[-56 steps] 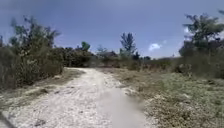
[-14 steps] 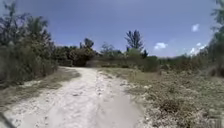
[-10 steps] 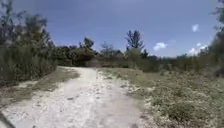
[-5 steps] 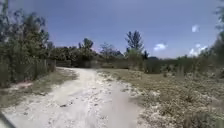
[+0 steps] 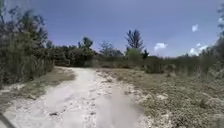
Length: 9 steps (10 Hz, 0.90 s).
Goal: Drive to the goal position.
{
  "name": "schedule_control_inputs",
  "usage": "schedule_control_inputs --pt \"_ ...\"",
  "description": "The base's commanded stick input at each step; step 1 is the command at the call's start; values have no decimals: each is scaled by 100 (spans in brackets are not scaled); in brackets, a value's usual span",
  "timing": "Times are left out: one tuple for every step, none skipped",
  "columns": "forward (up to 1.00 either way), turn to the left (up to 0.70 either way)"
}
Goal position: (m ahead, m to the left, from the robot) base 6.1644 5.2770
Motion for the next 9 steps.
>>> schedule_control_inputs --pt "50 0" --pt "50 0" --pt "50 0" --pt "50 0" --pt "50 0" --pt "50 0" --pt "50 0" --pt "50 0" --pt "50 0"
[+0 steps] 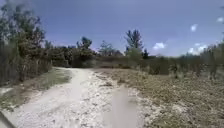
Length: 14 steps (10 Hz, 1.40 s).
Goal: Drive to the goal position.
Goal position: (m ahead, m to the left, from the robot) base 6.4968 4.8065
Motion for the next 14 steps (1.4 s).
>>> schedule_control_inputs --pt "50 0" --pt "50 0" --pt "50 0" --pt "50 0" --pt "50 0" --pt "50 0" --pt "50 0" --pt "50 0" --pt "50 0" --pt "50 0" --pt "50 0" --pt "50 0" --pt "50 0" --pt "50 0"
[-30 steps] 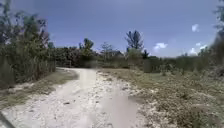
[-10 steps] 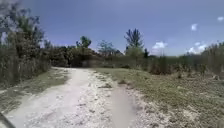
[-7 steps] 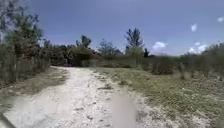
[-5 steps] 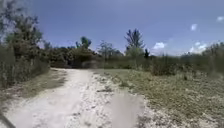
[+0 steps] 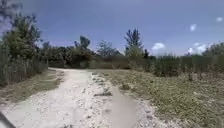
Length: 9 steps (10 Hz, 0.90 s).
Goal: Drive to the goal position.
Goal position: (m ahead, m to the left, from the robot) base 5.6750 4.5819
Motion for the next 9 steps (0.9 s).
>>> schedule_control_inputs --pt "50 0" --pt "50 0" --pt "50 0" --pt "50 0" --pt "50 0" --pt "50 0" --pt "50 0" --pt "50 0" --pt "50 0"
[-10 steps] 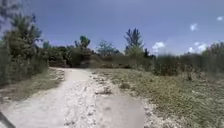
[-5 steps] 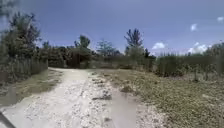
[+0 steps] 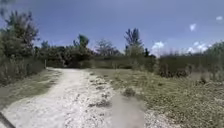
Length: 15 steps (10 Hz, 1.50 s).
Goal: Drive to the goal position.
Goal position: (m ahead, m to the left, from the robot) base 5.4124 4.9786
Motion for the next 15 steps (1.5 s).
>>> schedule_control_inputs --pt "50 0" --pt "50 0" --pt "50 0" --pt "50 0" --pt "50 0" --pt "50 0" --pt "50 0" --pt "50 0" --pt "50 0" --pt "50 0" --pt "50 0" --pt "50 0" --pt "50 0" --pt "50 0" --pt "50 0"
